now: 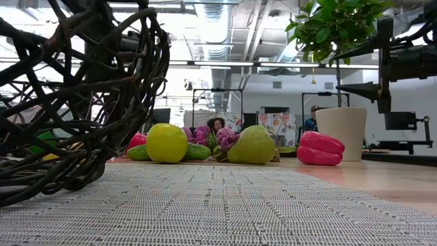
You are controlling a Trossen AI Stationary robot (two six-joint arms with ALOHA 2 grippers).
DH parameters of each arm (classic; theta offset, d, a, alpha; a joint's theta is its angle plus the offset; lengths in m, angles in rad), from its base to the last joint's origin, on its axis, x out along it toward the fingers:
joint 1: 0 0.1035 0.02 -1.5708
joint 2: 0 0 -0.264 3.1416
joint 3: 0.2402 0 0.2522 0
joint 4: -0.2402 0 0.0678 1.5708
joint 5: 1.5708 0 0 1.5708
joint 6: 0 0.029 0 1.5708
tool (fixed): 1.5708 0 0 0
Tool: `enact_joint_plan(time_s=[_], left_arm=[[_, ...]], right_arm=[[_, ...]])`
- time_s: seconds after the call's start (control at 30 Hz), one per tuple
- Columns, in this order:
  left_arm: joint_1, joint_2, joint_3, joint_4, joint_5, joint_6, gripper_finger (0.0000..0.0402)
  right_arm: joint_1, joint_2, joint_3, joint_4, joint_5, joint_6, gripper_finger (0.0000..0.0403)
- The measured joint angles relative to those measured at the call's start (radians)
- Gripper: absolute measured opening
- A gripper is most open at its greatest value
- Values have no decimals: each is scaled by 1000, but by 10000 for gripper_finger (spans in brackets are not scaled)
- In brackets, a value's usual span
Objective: Build produce basket
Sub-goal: Put the orange into the black wire basket
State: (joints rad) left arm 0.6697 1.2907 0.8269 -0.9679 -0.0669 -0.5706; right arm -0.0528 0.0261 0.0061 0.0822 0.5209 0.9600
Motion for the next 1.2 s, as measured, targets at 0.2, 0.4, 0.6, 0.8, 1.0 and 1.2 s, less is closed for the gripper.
enact_joint_plan(time_s=[0.2, 0.4, 0.6, 0.8, 1.0, 1.2], left_arm=[[39, 2, -106, 126, 43, 36, 348], [45, 0, -145, 188, 28, 36, 348], [45, 0, -145, 230, 28, 36, 335], [45, 1, -145, 237, 17, 34, 285], [45, 0, -144, 235, -1, 25, 248], [45, -11, -140, 224, 41, 7, 243]], right_arm=[[0, 0, 0, 0, 0, 0, 333], [0, 0, 0, 0, 0, 0, 333], [0, 0, 0, 0, 0, 0, 333], [0, 0, 0, -1, 0, 0, 333], [0, 0, 0, -2, 0, 0, 333], [0, 0, 0, -3, 0, 0, 333]])
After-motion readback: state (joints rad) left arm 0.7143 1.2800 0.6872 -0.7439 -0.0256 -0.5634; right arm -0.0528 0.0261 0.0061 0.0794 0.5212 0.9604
